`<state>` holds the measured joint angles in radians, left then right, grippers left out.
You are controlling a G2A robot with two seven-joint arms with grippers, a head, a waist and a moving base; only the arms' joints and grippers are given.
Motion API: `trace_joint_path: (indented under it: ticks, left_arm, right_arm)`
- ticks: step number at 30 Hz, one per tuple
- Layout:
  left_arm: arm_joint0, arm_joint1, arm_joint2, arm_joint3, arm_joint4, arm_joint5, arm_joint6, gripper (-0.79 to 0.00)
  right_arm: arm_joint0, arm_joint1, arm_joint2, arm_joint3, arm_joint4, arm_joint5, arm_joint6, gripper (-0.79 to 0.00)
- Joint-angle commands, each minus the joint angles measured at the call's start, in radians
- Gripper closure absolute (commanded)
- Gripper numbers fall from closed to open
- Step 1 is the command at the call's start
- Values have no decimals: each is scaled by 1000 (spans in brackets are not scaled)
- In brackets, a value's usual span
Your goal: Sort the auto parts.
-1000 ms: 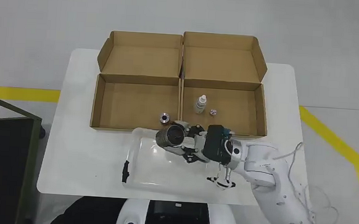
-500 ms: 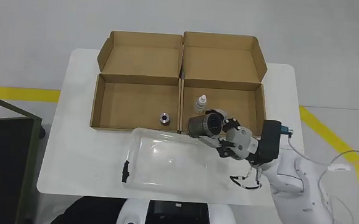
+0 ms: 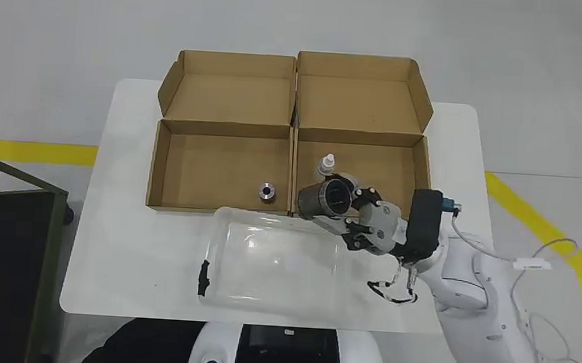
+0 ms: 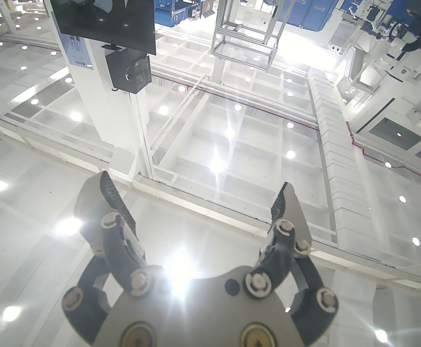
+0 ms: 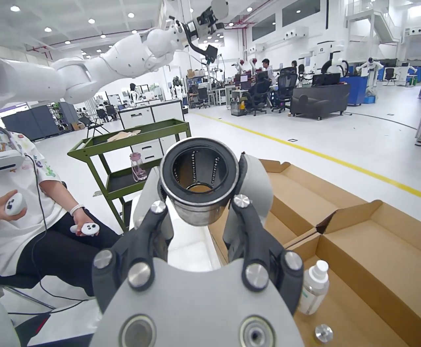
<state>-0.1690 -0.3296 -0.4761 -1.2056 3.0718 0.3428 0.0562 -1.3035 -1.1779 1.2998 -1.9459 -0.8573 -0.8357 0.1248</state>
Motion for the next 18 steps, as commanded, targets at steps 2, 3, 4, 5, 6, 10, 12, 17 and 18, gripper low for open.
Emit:
trace_joint_path:
  ticks: [2,3,4,5,6,10,12,17,18]
  left_arm:
    - [0,0,0,0,0,0,0,-785]
    - [0,0,0,0,0,0,0,-785]
    - [0,0,0,0,0,0,0,-785]
    - [0,0,0,0,0,0,0,-785]
    - [0,0,0,0,0,0,0,-785]
    - [0,0,0,0,0,0,0,-785]
    - [0,0,0,0,0,0,0,-785]
    - [0,0,0,0,0,0,0,-785]
    - [0,0,0,0,0,0,0,-785]
  right_arm:
    - [27,-3,-33,0,-47,37,30,0]
    - [39,-4,-47,0,-63,49,43,0]
    - [50,-6,-60,2,-76,62,53,0]
    - [63,-7,-76,5,-91,74,66,0]
    - [77,-9,-91,10,-103,88,78,0]
    - [142,-19,-163,31,-161,140,133,0]
    - [180,-26,-200,48,-194,172,161,0]
    - [280,-47,-293,105,-250,251,216,0]
    - [301,-52,-312,118,-257,265,227,0]
